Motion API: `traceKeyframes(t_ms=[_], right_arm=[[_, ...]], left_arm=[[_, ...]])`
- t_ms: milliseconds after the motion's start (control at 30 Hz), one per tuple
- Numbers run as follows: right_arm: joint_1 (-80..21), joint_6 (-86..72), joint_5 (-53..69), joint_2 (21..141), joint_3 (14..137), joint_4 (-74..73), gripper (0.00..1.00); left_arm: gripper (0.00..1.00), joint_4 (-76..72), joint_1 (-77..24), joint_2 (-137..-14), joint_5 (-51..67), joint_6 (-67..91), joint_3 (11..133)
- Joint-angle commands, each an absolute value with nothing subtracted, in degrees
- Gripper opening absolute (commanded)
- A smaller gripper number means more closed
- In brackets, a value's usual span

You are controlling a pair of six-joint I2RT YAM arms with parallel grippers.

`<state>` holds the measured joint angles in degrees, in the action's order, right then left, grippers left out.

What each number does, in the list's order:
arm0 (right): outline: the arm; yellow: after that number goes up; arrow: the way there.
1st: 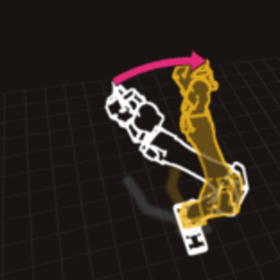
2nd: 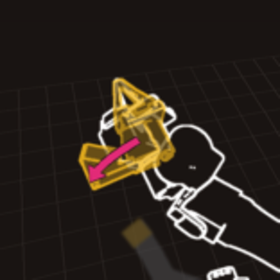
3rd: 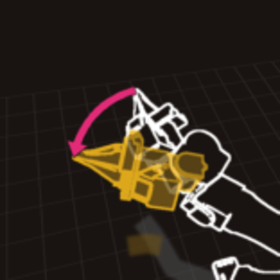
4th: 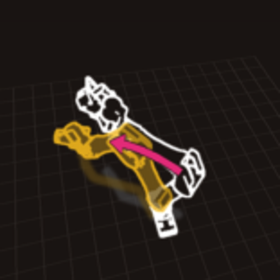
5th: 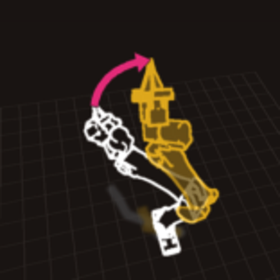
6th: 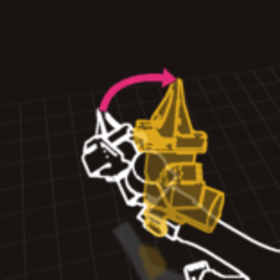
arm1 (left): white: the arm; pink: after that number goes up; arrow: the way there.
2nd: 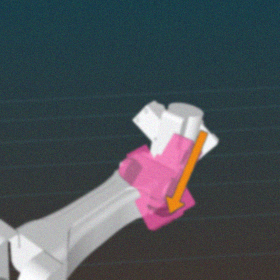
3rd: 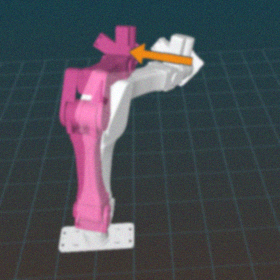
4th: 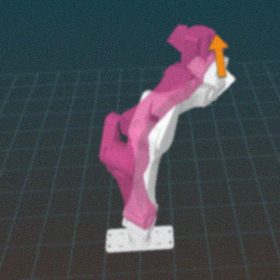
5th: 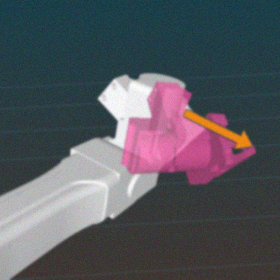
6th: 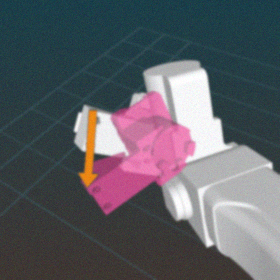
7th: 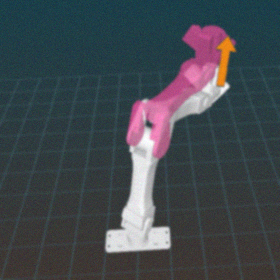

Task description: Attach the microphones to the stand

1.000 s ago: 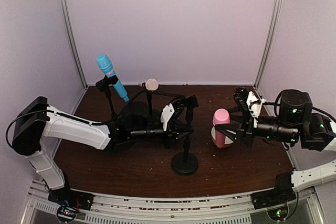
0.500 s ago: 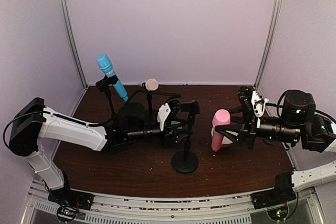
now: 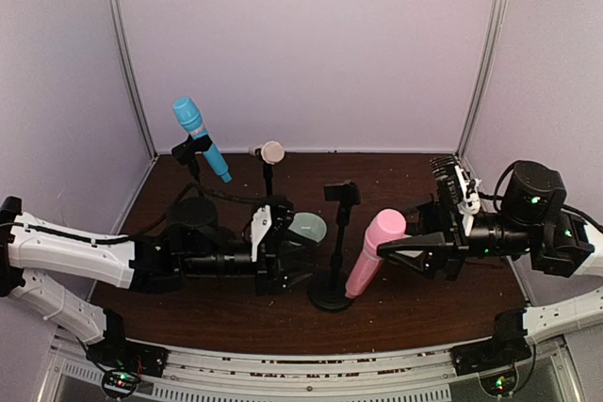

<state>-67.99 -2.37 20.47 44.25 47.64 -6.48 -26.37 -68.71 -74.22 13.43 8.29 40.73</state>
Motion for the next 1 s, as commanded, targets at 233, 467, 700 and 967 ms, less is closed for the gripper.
traceKeyframes(t_ms=[233,467,700,967], right_arm=[[-67.8,-2.44,31.24,49.28,51.68,1.87,0.3],[-67.78,-2.45,30.54,48.06,50.63,2.47,0.3],[-67.81,-2.64,30.14,49.09,49.61,5.52,0.3],[-67.76,-2.9,28.15,48.25,48.54,4.94,0.31]], left_arm=[[0.52,-24.36,-74.03,-81.07,25.25,3.14,51.88],[0.49,-22.07,-74.18,-80.94,25.66,3.04,51.61],[0.39,-24.84,-74.14,-84.85,26.63,4.84,53.09],[0.19,-27.49,-74.18,-84.22,23.42,5.12,51.94]])
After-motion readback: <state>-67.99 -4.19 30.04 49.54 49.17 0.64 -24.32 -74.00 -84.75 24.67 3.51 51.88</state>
